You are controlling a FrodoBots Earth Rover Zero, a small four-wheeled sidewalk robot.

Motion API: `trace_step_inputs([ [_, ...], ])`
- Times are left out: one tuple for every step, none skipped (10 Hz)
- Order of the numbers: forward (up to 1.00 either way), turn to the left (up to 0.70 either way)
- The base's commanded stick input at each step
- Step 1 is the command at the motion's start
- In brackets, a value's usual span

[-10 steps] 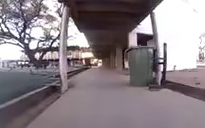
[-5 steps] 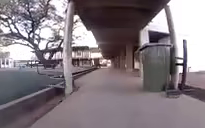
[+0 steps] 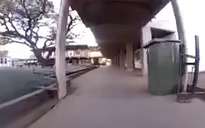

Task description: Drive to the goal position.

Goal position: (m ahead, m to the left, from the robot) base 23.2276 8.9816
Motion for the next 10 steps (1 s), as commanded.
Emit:
trace_step_inputs([
  [0.70, 0.00],
  [0.70, 0.00],
  [0.70, 0.00],
  [0.70, 0.00],
  [0.70, 0.00],
  [0.70, 0.00],
  [0.70, 0.00],
  [0.70, 0.00],
  [0.70, 0.00],
  [0.70, 0.00],
])
